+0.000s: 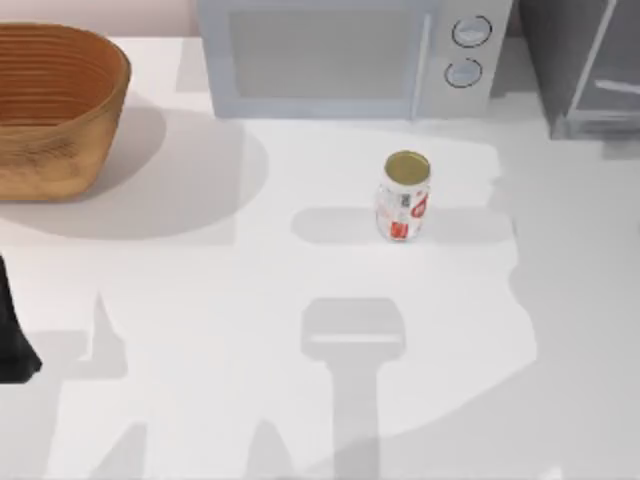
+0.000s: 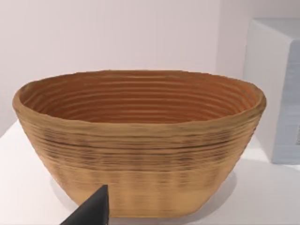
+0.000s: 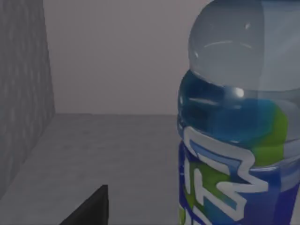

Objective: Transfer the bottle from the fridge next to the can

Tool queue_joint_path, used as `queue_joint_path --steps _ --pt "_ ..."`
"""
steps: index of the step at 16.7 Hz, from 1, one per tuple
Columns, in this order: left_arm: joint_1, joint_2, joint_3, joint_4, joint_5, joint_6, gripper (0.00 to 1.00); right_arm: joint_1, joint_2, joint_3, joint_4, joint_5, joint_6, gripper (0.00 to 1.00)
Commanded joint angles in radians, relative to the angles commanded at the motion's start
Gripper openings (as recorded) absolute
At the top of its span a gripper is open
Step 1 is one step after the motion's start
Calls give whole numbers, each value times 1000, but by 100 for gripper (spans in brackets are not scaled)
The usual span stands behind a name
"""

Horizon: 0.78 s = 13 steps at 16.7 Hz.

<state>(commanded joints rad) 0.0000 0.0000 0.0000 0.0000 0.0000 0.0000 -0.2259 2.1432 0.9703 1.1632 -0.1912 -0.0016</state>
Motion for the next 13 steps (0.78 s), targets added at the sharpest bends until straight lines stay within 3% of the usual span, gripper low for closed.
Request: queue_joint_path --steps 8,13 --pt "0 0 0 0 0 0 100 0 42 22 24 -2 -1 100" --pt "0 0 0 0 0 0 100 8 112 161 -40 11 -1 100"
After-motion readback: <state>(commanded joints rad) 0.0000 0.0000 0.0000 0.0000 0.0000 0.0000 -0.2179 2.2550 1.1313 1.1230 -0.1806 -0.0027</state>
